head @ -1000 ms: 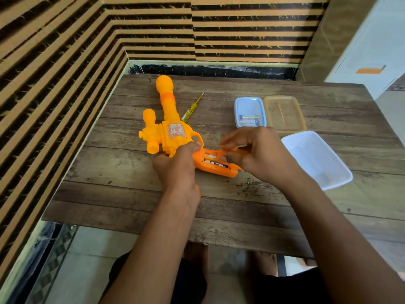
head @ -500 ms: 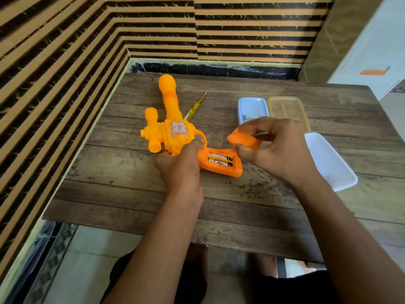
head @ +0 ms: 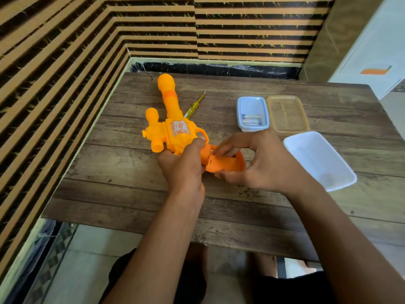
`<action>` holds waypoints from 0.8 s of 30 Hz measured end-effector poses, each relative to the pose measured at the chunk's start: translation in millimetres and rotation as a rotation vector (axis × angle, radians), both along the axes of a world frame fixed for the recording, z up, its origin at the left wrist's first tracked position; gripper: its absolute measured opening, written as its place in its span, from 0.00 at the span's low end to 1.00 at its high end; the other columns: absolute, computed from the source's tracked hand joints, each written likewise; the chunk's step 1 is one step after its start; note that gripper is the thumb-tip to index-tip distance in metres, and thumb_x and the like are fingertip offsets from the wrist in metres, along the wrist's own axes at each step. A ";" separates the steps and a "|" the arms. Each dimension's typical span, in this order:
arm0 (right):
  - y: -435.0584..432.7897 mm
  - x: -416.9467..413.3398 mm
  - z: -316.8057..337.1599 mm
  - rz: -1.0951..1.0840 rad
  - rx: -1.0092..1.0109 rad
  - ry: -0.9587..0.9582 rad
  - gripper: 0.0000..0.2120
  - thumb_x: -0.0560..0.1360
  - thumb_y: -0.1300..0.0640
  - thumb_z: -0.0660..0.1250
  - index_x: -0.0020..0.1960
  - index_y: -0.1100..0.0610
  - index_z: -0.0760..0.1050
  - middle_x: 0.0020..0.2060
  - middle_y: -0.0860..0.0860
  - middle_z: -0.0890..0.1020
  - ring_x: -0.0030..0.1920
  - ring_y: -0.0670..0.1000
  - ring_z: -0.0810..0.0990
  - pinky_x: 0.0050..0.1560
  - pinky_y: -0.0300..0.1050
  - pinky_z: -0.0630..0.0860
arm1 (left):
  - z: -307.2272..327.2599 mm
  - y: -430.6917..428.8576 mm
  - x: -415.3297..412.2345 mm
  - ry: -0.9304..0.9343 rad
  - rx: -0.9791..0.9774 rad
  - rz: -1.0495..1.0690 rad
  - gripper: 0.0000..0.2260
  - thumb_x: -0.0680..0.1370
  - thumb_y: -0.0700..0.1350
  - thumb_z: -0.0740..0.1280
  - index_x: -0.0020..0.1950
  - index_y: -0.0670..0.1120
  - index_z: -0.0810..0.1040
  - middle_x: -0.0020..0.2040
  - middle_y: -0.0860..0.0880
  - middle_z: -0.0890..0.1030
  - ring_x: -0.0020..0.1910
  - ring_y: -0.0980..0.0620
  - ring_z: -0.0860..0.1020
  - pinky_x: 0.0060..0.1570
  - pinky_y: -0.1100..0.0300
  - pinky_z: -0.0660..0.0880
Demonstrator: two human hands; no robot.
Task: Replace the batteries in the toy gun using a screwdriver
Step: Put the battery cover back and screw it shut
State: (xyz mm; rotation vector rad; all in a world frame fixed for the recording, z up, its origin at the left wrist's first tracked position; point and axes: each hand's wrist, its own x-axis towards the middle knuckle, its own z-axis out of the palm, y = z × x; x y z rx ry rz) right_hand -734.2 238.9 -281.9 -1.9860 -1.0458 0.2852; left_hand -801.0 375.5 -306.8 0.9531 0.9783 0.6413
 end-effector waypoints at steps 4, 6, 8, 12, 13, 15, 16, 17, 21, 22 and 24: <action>0.4 0.1 -1.0 -0.010 -0.006 -0.092 0.16 0.64 0.56 0.83 0.51 0.51 0.86 0.46 0.45 0.88 0.47 0.43 0.85 0.49 0.49 0.81 | 0.6 -0.3 0.9 -0.016 -0.019 -0.015 0.12 0.73 0.33 0.77 0.48 0.48 0.82 0.45 0.48 0.88 0.41 0.49 0.86 0.37 0.51 0.84; 1.6 -0.9 -1.6 -0.013 -0.019 -0.130 0.16 0.64 0.55 0.83 0.52 0.51 0.87 0.49 0.45 0.88 0.48 0.45 0.85 0.51 0.51 0.81 | -0.8 0.3 0.7 -0.022 -0.023 -0.016 0.12 0.73 0.33 0.77 0.49 0.48 0.82 0.46 0.47 0.88 0.42 0.48 0.86 0.34 0.54 0.83; 2.1 -0.7 -2.1 -0.018 -0.023 -0.123 0.17 0.64 0.54 0.83 0.52 0.50 0.87 0.50 0.45 0.88 0.50 0.46 0.85 0.52 0.52 0.81 | -1.6 1.4 0.8 -0.033 -0.021 -0.011 0.13 0.73 0.33 0.77 0.52 0.47 0.83 0.48 0.45 0.88 0.43 0.46 0.86 0.33 0.55 0.81; 1.0 0.9 -2.7 0.008 -0.010 -0.100 0.16 0.64 0.50 0.83 0.52 0.48 0.88 0.49 0.46 0.88 0.48 0.47 0.85 0.51 0.53 0.81 | -3.5 4.5 2.4 -0.042 -0.028 0.000 0.17 0.72 0.33 0.77 0.60 0.42 0.83 0.49 0.46 0.88 0.43 0.47 0.86 0.32 0.56 0.80; 0.2 1.0 -2.6 0.018 -0.008 -0.097 0.16 0.64 0.50 0.82 0.52 0.47 0.88 0.48 0.46 0.88 0.48 0.47 0.86 0.50 0.53 0.81 | -4.4 5.0 2.7 -0.046 -0.032 0.001 0.18 0.72 0.33 0.78 0.61 0.42 0.83 0.50 0.46 0.88 0.44 0.46 0.87 0.33 0.56 0.80; -0.3 1.2 -1.9 0.029 -0.005 -0.087 0.16 0.64 0.50 0.82 0.52 0.47 0.88 0.47 0.46 0.88 0.47 0.46 0.86 0.49 0.52 0.81 | -6.1 5.5 3.1 -0.051 -0.023 0.003 0.20 0.71 0.34 0.78 0.62 0.42 0.83 0.52 0.44 0.88 0.47 0.45 0.87 0.36 0.55 0.81; -0.3 1.4 -1.6 0.028 -0.005 -0.079 0.16 0.65 0.51 0.83 0.52 0.48 0.88 0.47 0.45 0.88 0.47 0.45 0.86 0.49 0.52 0.81 | -6.6 5.1 3.2 -0.050 -0.015 0.007 0.20 0.71 0.33 0.78 0.62 0.42 0.83 0.52 0.43 0.88 0.46 0.45 0.87 0.36 0.55 0.81; -0.2 1.4 -1.6 0.028 -0.004 -0.081 0.16 0.65 0.50 0.82 0.52 0.48 0.88 0.47 0.45 0.88 0.47 0.44 0.86 0.49 0.51 0.82 | -6.3 4.5 3.1 -0.047 -0.008 0.010 0.20 0.71 0.33 0.78 0.62 0.42 0.83 0.53 0.43 0.88 0.46 0.44 0.87 0.36 0.55 0.80; 1.6 -0.4 -3.7 0.055 0.006 -0.205 0.18 0.64 0.53 0.82 0.54 0.52 0.88 0.49 0.48 0.89 0.47 0.48 0.86 0.48 0.51 0.82 | -6.0 4.9 3.0 -0.053 -0.013 0.005 0.20 0.71 0.34 0.78 0.62 0.42 0.83 0.54 0.43 0.88 0.47 0.43 0.87 0.37 0.53 0.82; 1.6 -1.1 -4.2 0.056 0.007 -0.233 0.19 0.64 0.55 0.83 0.54 0.53 0.88 0.49 0.49 0.89 0.48 0.50 0.86 0.48 0.52 0.82 | -5.6 5.9 3.1 -0.051 -0.024 0.004 0.20 0.71 0.34 0.78 0.62 0.42 0.83 0.53 0.43 0.88 0.46 0.43 0.87 0.35 0.54 0.81; 0.4 -1.2 -4.0 0.043 -0.002 -0.244 0.19 0.63 0.56 0.83 0.54 0.55 0.88 0.49 0.50 0.89 0.48 0.51 0.86 0.49 0.53 0.83 | -3.9 6.6 3.0 -0.047 -0.053 -0.002 0.17 0.72 0.33 0.77 0.60 0.42 0.83 0.50 0.44 0.88 0.43 0.45 0.86 0.32 0.56 0.81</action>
